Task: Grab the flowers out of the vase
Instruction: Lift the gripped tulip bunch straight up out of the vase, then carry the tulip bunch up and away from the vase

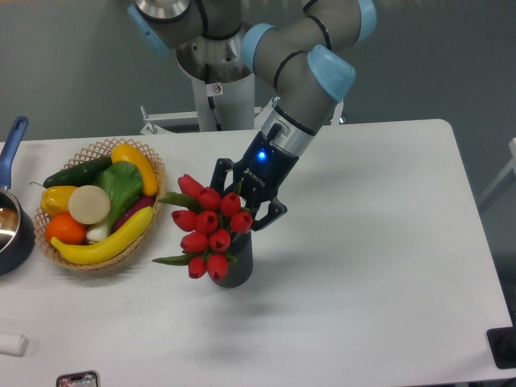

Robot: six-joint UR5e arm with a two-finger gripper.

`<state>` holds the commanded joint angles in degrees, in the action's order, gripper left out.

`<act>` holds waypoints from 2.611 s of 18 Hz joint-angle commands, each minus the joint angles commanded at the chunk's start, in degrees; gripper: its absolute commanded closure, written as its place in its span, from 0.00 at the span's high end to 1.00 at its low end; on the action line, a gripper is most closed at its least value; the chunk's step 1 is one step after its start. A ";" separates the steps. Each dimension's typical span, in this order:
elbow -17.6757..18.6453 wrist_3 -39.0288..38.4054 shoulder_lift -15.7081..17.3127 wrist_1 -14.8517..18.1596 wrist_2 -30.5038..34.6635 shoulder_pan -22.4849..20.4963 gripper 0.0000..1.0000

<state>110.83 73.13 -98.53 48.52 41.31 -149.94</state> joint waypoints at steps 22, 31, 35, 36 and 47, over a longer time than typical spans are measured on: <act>-3.34 -11.94 5.45 0.00 -12.48 -3.60 0.48; -4.92 -17.57 6.06 0.00 -17.23 -5.63 0.47; -6.15 -19.95 5.98 0.09 -18.98 -7.03 0.44; -6.41 -20.04 5.98 0.09 -19.59 -7.55 0.44; -12.21 -26.28 5.10 0.09 -20.65 -9.93 0.45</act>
<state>98.62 46.85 -93.43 48.60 20.66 -159.87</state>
